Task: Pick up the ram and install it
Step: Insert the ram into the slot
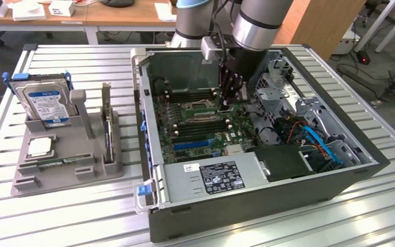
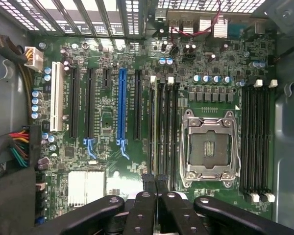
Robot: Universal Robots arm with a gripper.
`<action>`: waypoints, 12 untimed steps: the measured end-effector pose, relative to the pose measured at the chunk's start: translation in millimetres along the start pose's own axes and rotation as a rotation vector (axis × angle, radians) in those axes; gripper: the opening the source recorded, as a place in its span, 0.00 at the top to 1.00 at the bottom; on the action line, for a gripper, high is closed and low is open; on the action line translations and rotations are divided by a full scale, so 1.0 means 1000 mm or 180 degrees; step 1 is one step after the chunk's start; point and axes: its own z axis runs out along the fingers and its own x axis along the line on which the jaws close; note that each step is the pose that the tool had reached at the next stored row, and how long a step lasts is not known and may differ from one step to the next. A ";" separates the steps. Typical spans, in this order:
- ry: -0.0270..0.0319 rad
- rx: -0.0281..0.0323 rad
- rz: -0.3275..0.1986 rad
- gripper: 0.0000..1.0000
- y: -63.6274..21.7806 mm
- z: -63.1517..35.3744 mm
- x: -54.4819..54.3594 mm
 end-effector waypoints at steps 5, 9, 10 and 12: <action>0.0000 0.0000 0.0000 0.89 -0.0003 0.0042 0.000; 0.0000 0.0000 0.0000 0.89 -0.0005 0.0077 0.000; 0.0000 0.0000 0.0000 0.89 -0.0006 0.0089 0.000; 0.0000 0.0000 0.0000 0.89 -0.0008 0.0112 0.000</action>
